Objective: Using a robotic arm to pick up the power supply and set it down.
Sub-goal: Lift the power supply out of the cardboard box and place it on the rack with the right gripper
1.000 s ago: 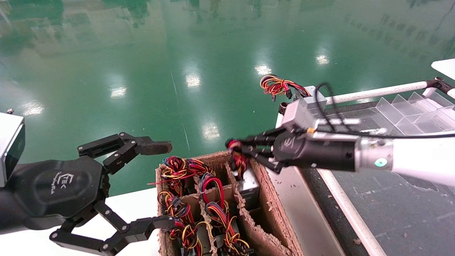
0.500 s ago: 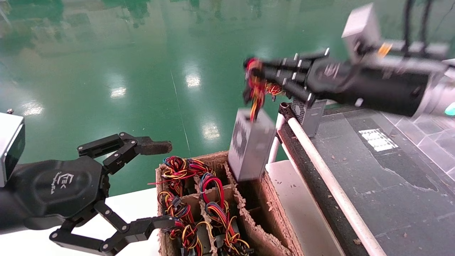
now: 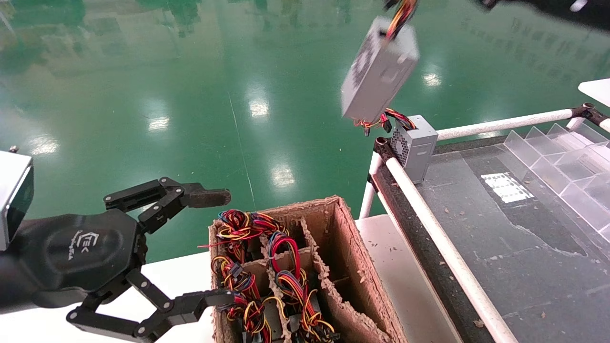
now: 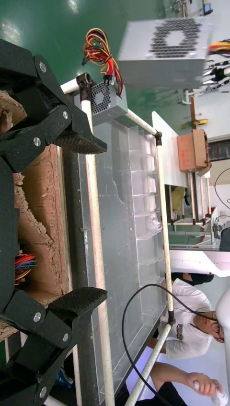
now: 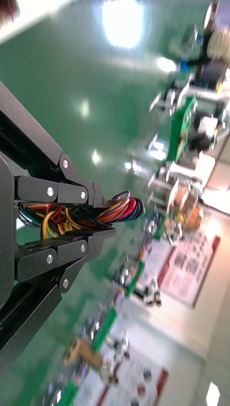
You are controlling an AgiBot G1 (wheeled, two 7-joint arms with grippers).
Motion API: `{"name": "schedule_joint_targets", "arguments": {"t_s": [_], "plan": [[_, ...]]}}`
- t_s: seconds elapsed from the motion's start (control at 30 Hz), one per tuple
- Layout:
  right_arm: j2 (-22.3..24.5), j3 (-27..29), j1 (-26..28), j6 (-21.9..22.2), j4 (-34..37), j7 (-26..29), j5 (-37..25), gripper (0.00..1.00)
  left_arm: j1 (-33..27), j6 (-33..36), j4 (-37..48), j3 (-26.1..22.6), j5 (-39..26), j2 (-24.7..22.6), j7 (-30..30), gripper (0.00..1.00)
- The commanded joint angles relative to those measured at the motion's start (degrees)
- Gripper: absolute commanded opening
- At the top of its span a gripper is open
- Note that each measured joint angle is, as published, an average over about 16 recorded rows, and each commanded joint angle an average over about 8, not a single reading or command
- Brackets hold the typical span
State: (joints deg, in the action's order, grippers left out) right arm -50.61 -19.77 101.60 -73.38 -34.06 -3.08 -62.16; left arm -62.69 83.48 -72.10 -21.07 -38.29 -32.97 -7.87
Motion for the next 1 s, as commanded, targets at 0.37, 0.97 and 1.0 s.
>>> {"name": "schedule_joint_targets", "arguments": {"t_s": [0.37, 0.97, 1.0], "plan": [[4.68, 0.81, 4.89, 1.45, 9.16, -5.73, -2.07, 0.00, 0.00, 0.00, 0.00, 0.00, 0.00, 0.00, 0.00, 1.00], [8.08, -1.24, 3.98, 1.14, 21.32, -12.42, -6.29, 0.00, 0.00, 0.00, 0.00, -0.01, 0.01, 0.00, 0.01, 1.00], [7.87, -1.40, 3.84, 1.18, 21.93, -12.70, -6.51, 0.00, 0.00, 0.00, 0.00, -0.01, 0.01, 0.00, 0.01, 1.00]]}}
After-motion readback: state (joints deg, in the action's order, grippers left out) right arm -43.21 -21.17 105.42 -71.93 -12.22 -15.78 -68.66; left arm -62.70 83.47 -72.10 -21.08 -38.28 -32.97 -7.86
